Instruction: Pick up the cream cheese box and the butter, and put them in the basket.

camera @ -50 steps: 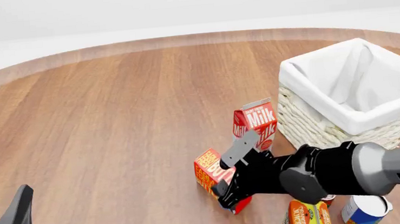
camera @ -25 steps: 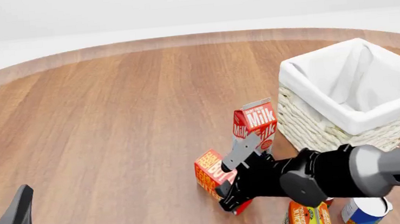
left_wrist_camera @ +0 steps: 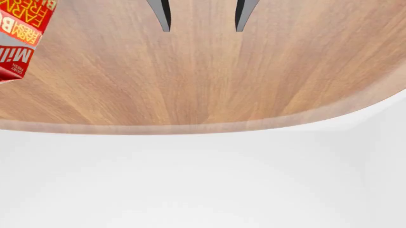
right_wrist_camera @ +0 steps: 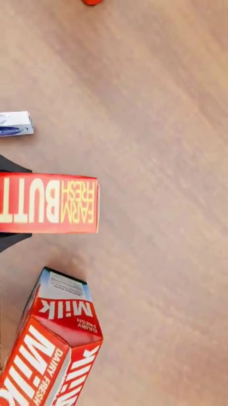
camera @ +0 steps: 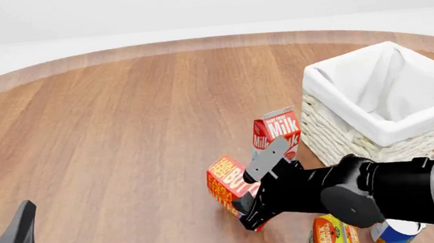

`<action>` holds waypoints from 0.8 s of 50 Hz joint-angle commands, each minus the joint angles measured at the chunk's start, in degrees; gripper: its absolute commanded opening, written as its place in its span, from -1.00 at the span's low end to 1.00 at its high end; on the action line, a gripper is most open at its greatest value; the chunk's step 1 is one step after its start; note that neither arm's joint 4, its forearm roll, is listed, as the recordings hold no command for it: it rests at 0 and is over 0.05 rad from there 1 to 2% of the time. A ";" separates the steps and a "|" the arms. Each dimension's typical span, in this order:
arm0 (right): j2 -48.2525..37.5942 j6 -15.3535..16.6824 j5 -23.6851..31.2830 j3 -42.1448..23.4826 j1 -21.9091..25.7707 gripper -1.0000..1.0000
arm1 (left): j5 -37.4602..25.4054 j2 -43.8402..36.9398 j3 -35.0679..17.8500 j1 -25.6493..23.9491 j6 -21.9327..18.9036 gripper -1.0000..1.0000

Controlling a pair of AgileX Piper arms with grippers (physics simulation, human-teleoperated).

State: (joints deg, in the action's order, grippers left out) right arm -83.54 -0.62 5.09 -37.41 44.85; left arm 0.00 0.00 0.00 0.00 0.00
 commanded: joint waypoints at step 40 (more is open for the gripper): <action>29.07 -9.77 25.81 -17.04 0.98 -1.00 | 0.00 0.00 0.00 0.00 0.00 1.00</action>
State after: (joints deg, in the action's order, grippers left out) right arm -57.88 -7.50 26.65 -48.83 47.27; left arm 0.00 0.00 0.00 0.00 0.00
